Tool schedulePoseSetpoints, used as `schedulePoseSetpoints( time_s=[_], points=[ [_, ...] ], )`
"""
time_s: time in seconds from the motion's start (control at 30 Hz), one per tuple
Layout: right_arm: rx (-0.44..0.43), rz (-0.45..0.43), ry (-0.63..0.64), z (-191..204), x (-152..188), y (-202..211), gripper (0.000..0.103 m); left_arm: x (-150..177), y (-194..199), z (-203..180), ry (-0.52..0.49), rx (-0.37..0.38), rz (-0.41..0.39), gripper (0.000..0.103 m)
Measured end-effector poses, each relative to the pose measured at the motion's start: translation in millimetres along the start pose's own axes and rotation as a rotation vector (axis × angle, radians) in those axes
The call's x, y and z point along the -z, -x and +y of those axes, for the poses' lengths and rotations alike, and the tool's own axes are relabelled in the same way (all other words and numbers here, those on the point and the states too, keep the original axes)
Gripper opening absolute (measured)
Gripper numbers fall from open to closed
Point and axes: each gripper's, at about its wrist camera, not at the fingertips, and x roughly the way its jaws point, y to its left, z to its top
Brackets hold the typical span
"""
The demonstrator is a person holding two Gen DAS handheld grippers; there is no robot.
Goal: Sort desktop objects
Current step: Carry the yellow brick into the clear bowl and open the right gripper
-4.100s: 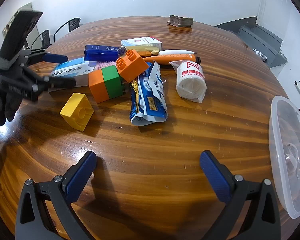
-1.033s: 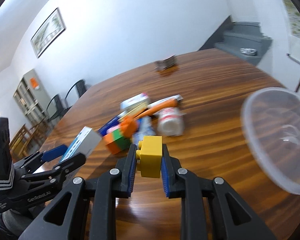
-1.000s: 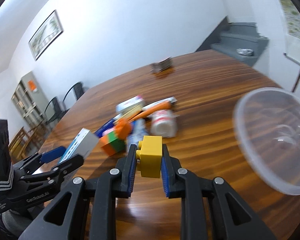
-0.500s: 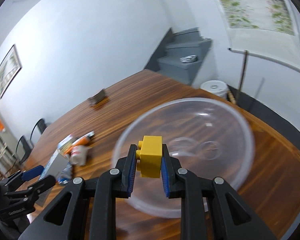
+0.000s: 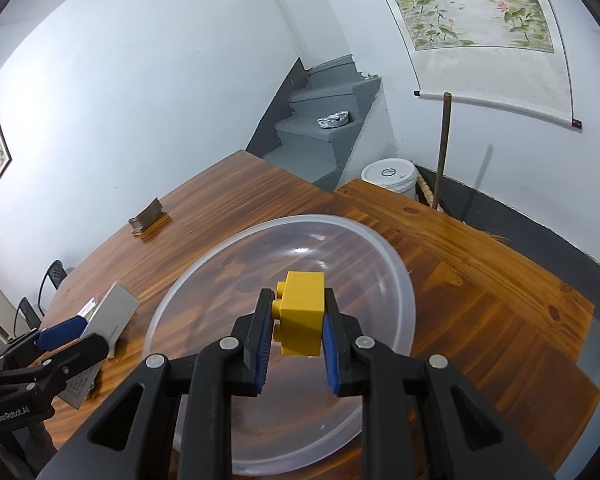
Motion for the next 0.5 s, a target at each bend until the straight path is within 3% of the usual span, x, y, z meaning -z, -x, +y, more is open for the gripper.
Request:
schedulePoseSetpoints(
  time_s=[0.37, 0.5],
  points=[
    [0.031, 0.022, -0.018, -18, -9, -14, 0.026, -21, -41, -16, 0.002, 0.055, 0.025, 0.073],
    [0.037, 0.03, -0.031, -20, -10, -18, 0.028, -21, -50, -12, 0.019, 0.114, 0.059, 0.073]
  ],
)
